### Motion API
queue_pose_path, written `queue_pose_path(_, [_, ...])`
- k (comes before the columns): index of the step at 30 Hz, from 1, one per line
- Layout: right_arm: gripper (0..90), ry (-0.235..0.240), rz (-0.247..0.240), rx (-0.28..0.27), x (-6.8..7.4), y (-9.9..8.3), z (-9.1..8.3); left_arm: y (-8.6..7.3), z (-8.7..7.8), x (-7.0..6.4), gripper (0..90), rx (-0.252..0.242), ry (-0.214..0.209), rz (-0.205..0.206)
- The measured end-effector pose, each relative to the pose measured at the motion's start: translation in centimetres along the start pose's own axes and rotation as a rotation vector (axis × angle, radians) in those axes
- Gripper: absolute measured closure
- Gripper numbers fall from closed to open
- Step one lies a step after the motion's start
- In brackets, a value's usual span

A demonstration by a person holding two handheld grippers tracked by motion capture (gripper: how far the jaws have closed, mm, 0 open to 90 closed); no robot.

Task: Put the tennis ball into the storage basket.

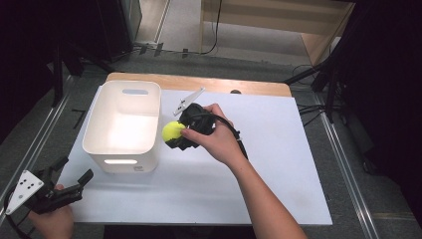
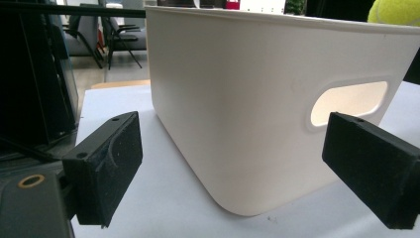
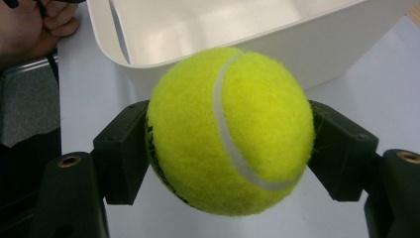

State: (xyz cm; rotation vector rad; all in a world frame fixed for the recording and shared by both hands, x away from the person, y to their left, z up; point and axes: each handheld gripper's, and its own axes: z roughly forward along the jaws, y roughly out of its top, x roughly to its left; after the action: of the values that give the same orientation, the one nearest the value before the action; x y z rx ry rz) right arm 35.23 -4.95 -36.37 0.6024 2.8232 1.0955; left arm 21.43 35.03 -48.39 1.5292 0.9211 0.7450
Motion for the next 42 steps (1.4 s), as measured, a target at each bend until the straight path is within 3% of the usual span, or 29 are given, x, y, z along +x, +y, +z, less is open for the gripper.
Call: queue_pose_path(42, [24.3, 0.021, -0.048, -0.027, 1.0, 3.9, 0.1, 0.0, 0.0, 0.0, 8.5, 0.005, -0.001, -0.004])
